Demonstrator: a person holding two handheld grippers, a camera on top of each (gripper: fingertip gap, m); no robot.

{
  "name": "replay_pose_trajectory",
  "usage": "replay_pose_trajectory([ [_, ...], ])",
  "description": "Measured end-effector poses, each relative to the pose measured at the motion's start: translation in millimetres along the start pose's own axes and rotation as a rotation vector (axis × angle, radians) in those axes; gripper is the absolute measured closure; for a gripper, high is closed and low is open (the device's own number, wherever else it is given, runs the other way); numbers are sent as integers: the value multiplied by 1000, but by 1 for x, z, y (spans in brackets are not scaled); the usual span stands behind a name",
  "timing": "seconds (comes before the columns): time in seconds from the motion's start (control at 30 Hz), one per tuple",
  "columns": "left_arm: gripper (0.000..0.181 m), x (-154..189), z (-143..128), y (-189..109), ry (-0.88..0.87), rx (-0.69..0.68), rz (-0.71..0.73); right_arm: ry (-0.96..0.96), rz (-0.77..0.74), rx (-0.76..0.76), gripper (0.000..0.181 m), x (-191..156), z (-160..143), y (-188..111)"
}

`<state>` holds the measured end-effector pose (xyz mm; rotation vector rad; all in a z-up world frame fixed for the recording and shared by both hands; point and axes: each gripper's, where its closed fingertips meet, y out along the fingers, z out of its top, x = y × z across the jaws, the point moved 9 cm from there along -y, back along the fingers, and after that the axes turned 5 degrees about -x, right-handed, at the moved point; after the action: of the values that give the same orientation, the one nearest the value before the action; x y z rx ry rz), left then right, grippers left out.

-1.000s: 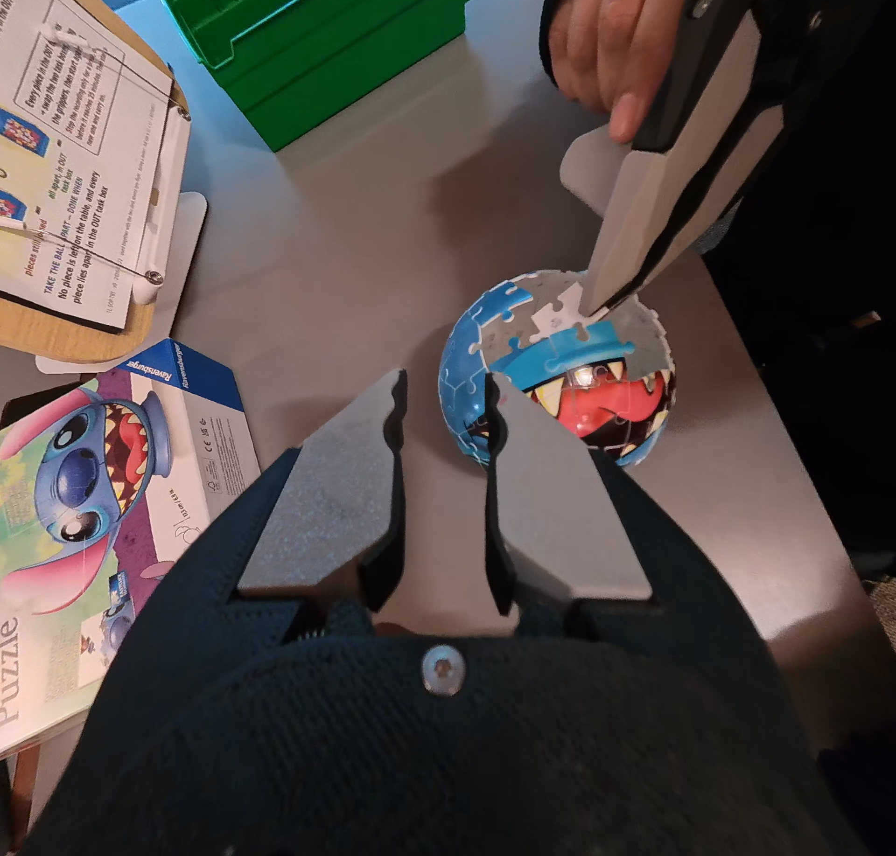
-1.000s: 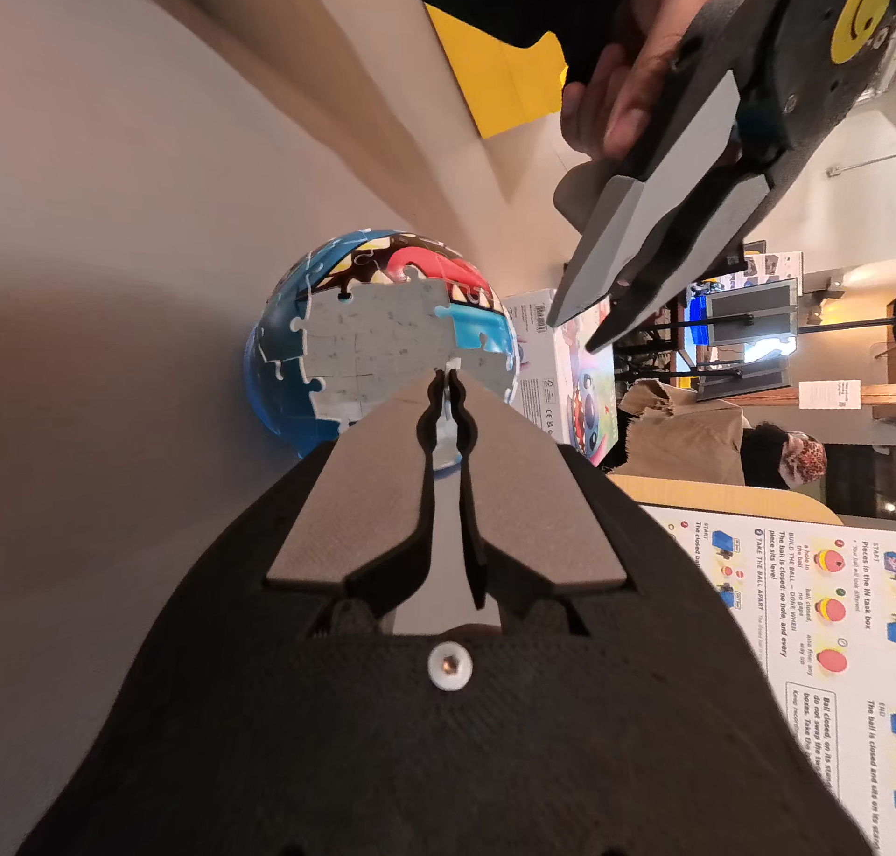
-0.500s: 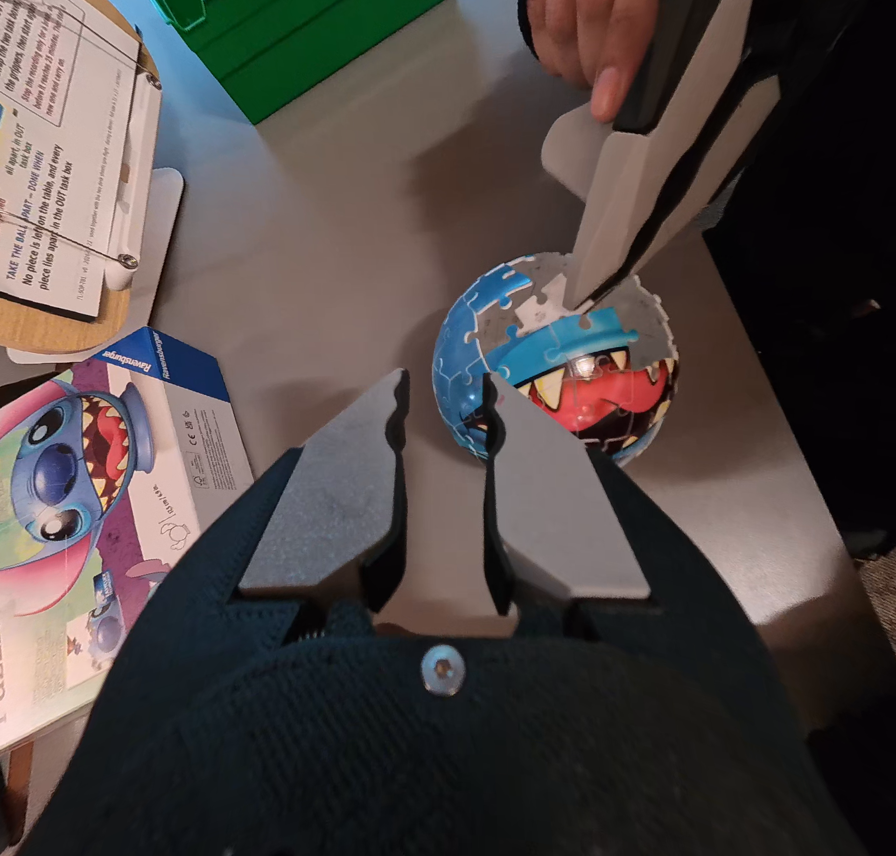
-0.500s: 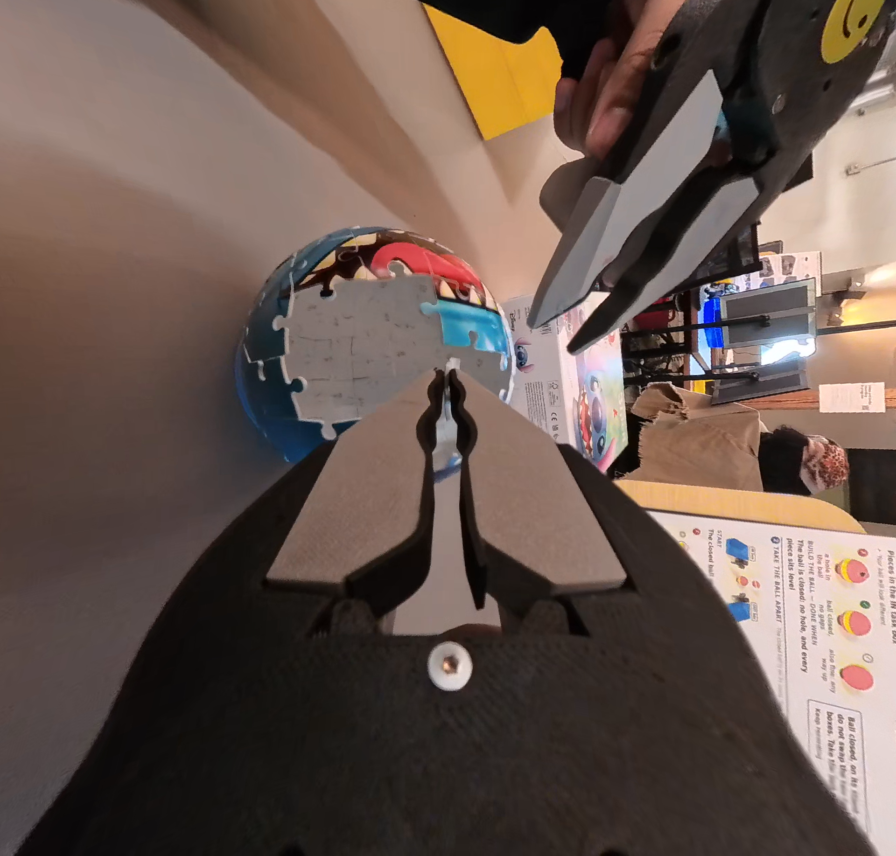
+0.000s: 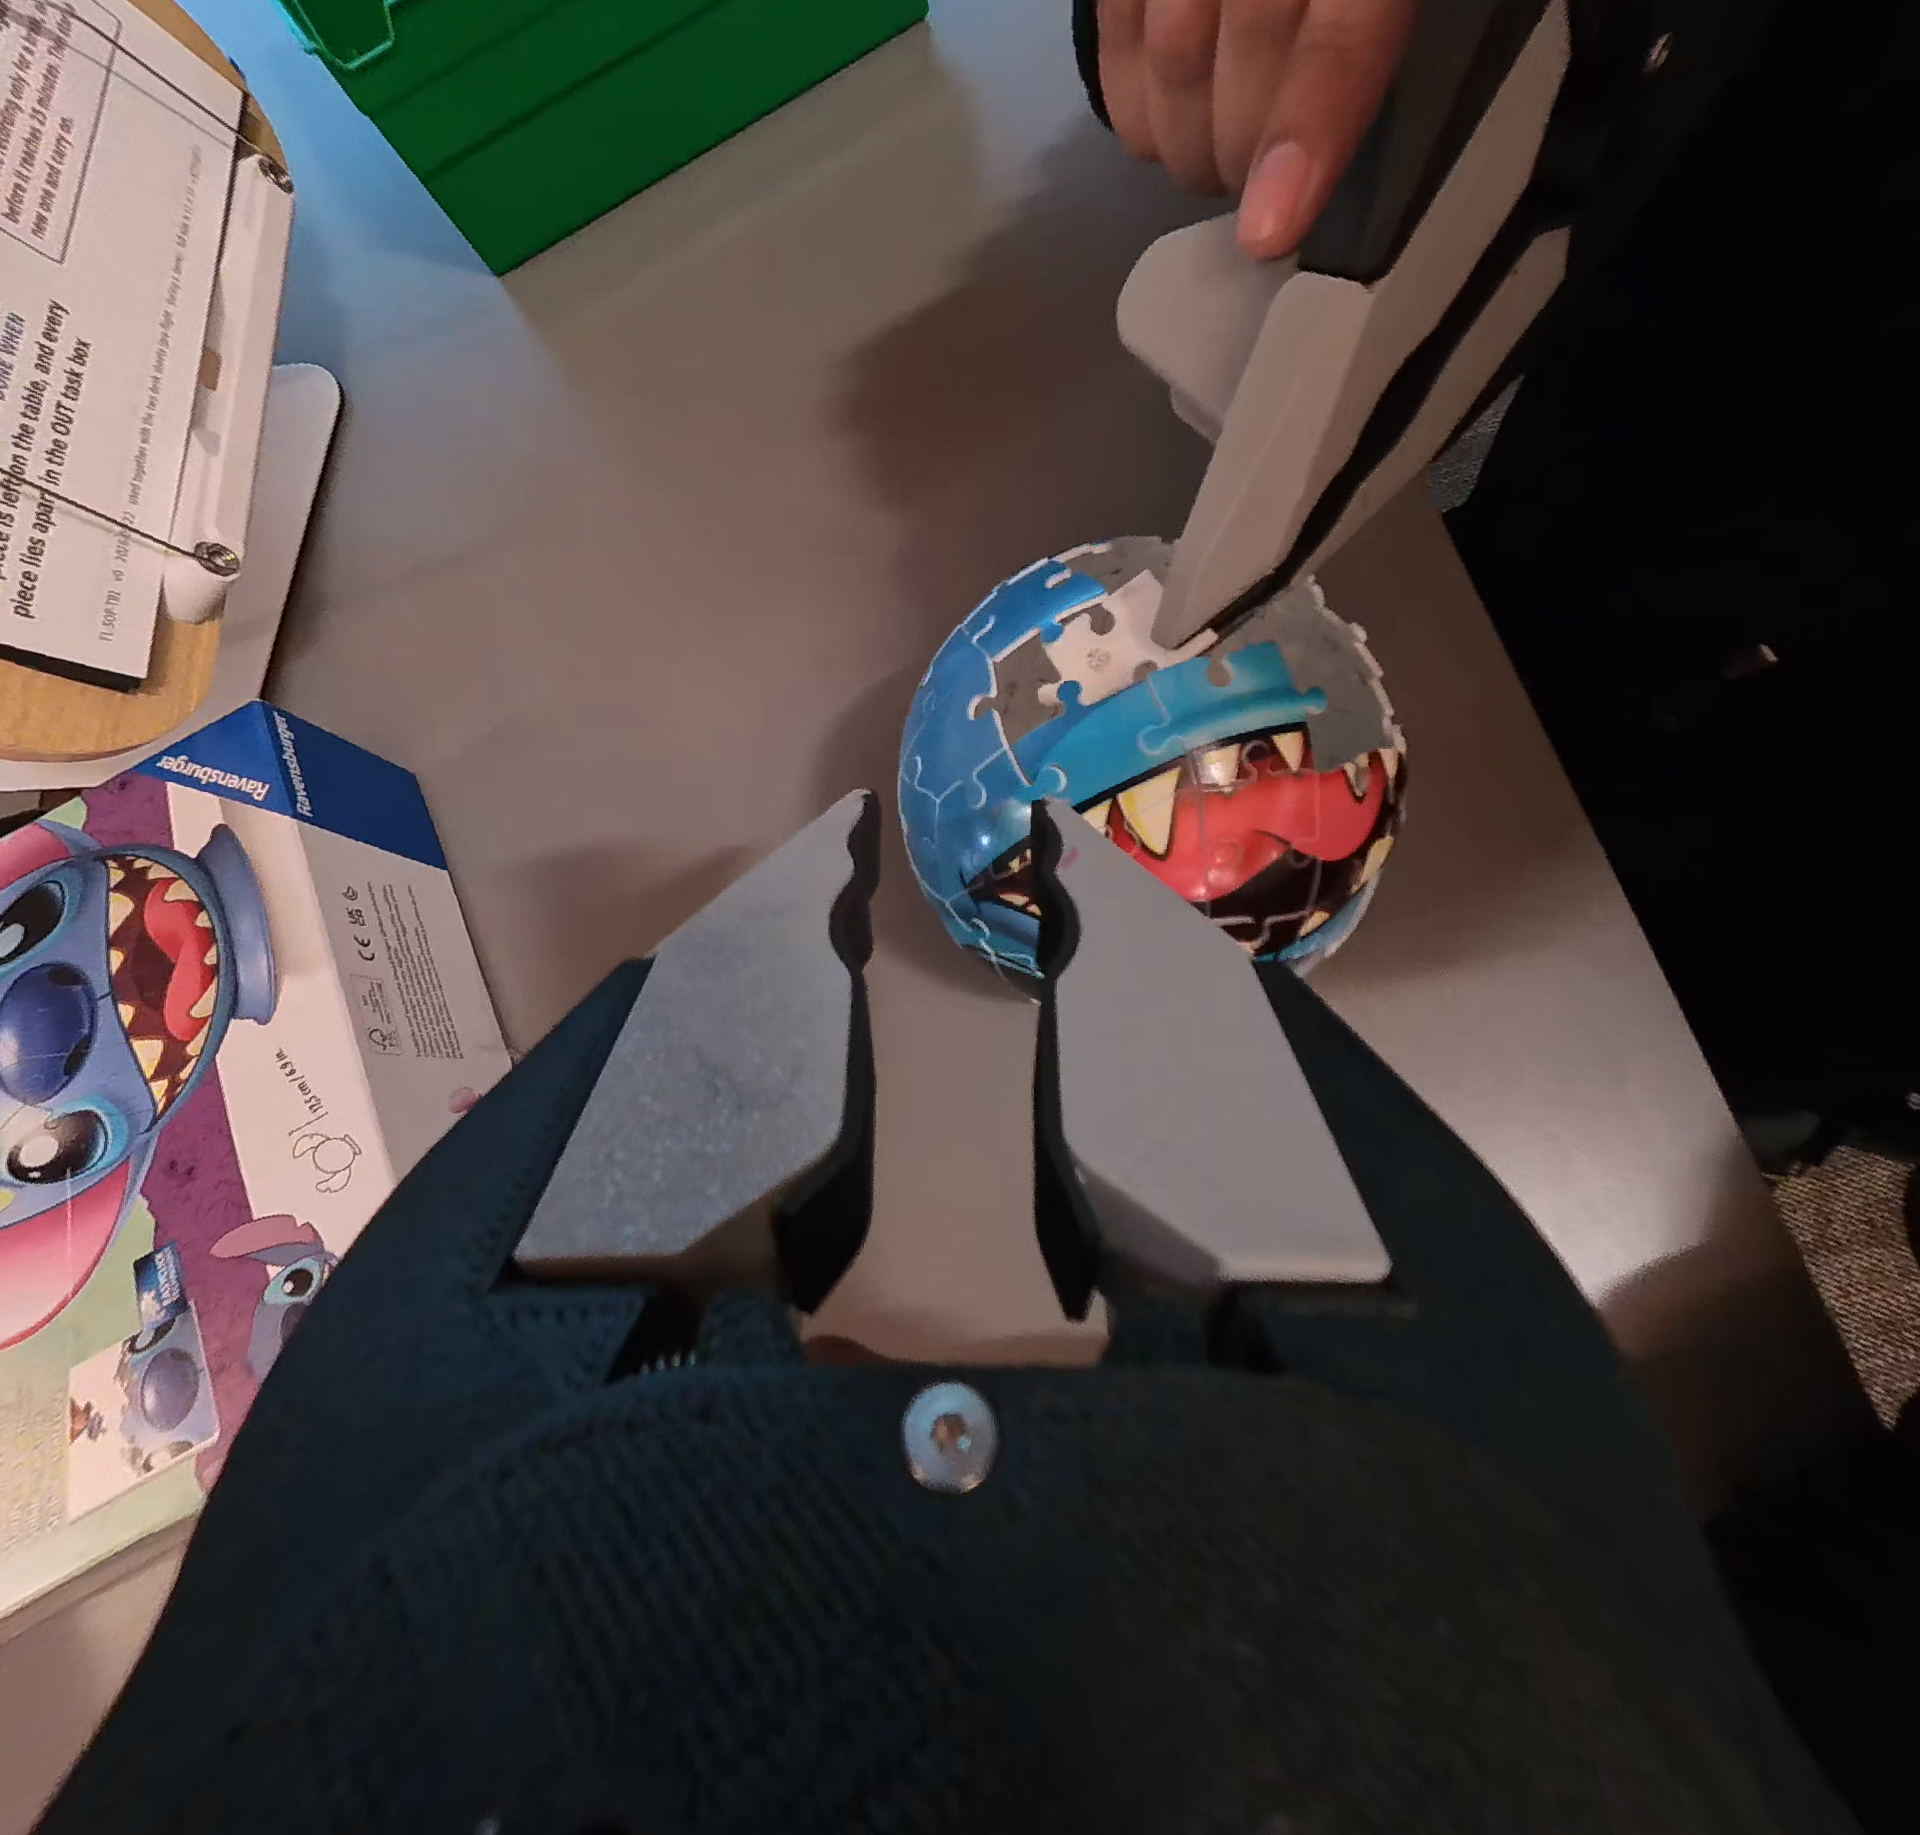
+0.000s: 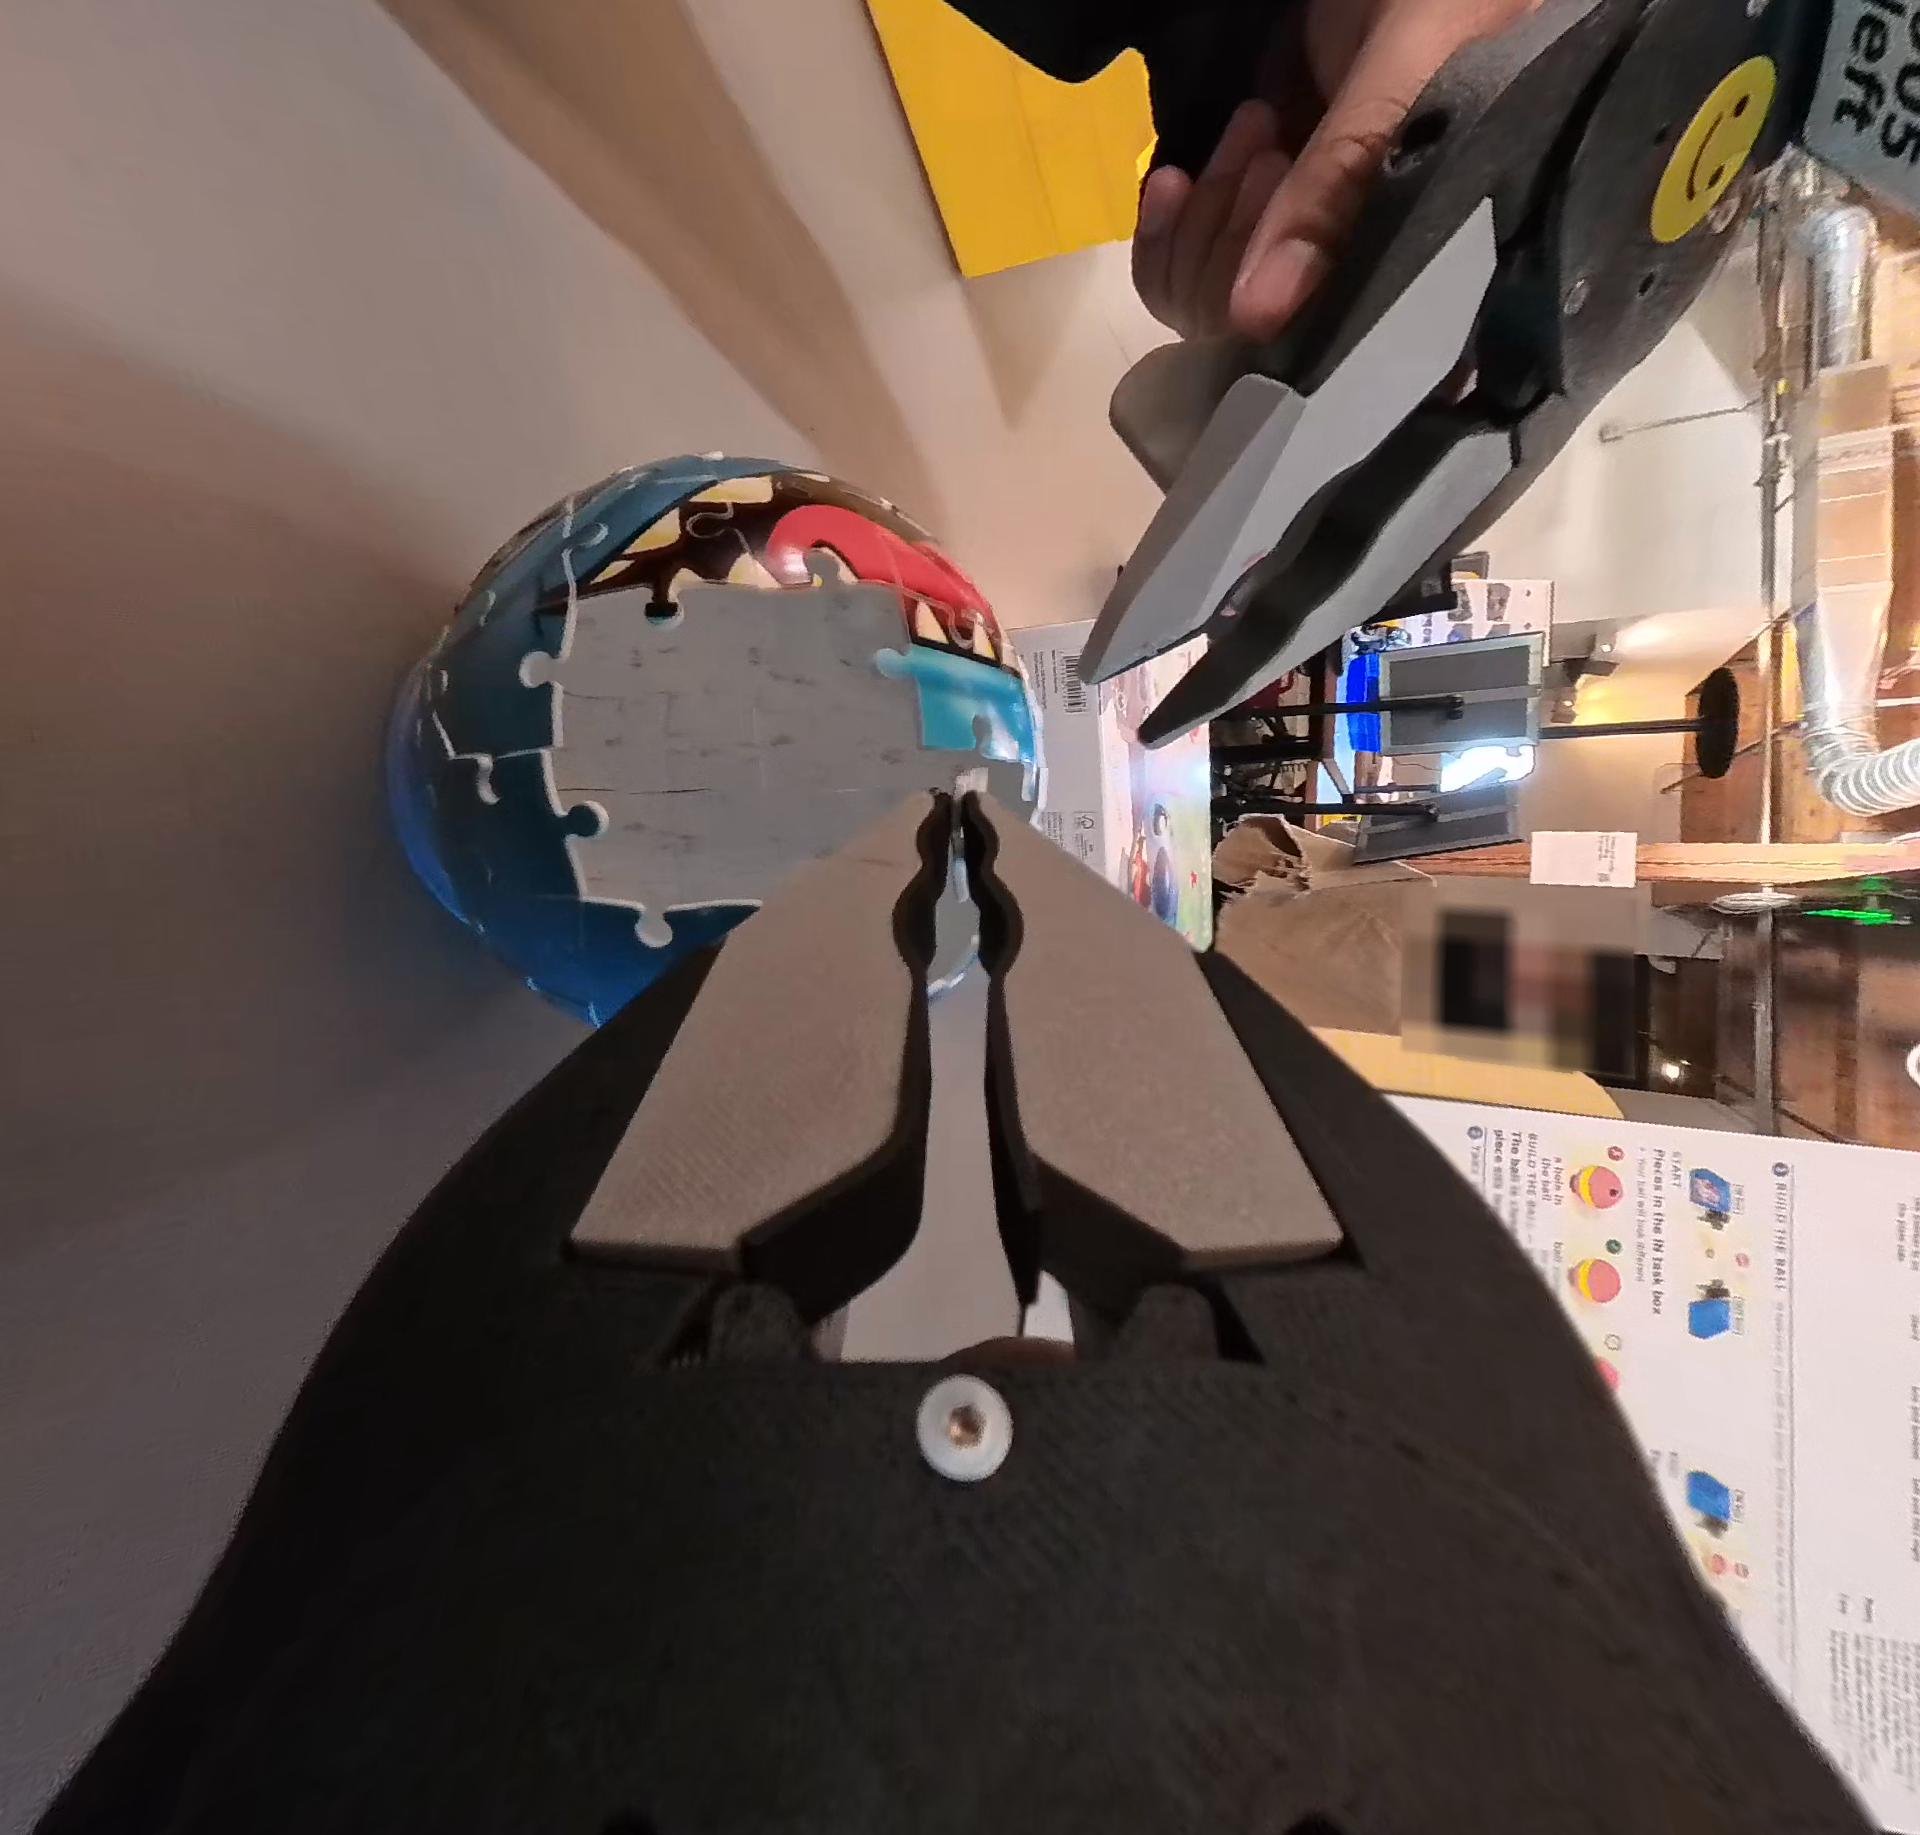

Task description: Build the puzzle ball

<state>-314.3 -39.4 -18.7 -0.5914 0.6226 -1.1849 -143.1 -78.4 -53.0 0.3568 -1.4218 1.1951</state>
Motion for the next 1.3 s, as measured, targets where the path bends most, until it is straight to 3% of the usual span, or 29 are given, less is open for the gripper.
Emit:
replay_pose_trajectory([
  [0.9,162,6,1,9,17,-21,-87,48,-101,-57,181,-1,6,9],
  [1.3,146,7,1,9,7,7,-170,17,-134,-77,181,-2,7,12],
])
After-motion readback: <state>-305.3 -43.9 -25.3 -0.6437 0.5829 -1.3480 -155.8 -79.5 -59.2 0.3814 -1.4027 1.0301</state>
